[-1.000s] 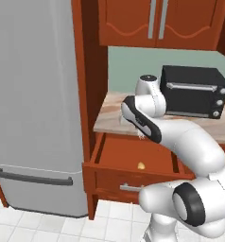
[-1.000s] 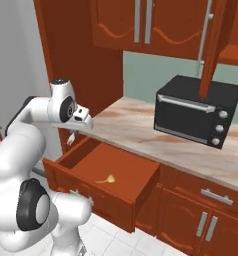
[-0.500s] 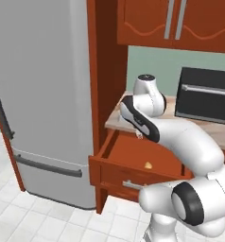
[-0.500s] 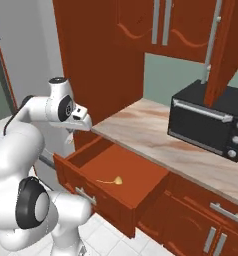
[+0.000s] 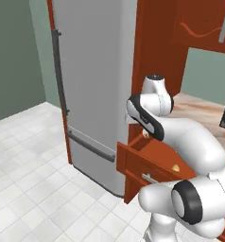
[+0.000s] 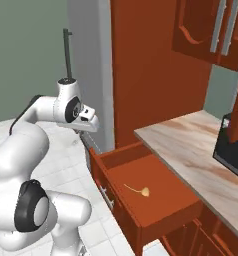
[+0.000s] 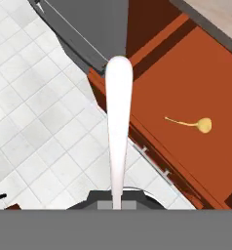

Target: Organize the utensils by type. Pick up the wooden spoons from the counter and place them in the open cabinet. Then pick up the metallic utensils from the counter and place them in the open drawer.

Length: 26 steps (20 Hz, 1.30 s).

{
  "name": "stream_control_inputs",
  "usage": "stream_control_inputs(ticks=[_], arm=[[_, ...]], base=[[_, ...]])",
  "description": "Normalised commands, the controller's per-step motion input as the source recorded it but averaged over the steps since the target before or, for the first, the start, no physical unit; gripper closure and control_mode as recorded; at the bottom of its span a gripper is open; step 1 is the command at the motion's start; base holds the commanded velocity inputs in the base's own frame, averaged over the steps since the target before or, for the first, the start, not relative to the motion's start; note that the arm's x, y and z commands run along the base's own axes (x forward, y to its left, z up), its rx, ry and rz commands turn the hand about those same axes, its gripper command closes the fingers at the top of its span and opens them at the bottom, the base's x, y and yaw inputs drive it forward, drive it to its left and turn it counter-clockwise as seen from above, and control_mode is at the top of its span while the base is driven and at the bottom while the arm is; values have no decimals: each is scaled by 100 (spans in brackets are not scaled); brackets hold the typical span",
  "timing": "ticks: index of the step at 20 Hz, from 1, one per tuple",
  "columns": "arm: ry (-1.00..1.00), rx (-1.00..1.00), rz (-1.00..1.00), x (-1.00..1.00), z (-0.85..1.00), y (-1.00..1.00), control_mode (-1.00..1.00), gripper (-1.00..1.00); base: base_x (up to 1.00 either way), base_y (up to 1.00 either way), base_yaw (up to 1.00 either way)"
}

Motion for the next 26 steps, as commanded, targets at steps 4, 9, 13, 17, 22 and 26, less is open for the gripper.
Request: stream_control_inputs(ticks=[4,9,13,17,22,26], arm=[[0,0,0,0,0,0,100,100],[0,0,0,0,0,0,100,100],[0,0,0,0,0,0,100,100],[0,0,0,0,0,0,100,100],[0,0,0,0,0,0,100,100],[0,0,0,0,0,0,100,100]], base=[[-45,-63,43],[-58,-41,12],[-22,-30,0],[5,-11,5],[-14,-42,9],[-54,-46,8]])
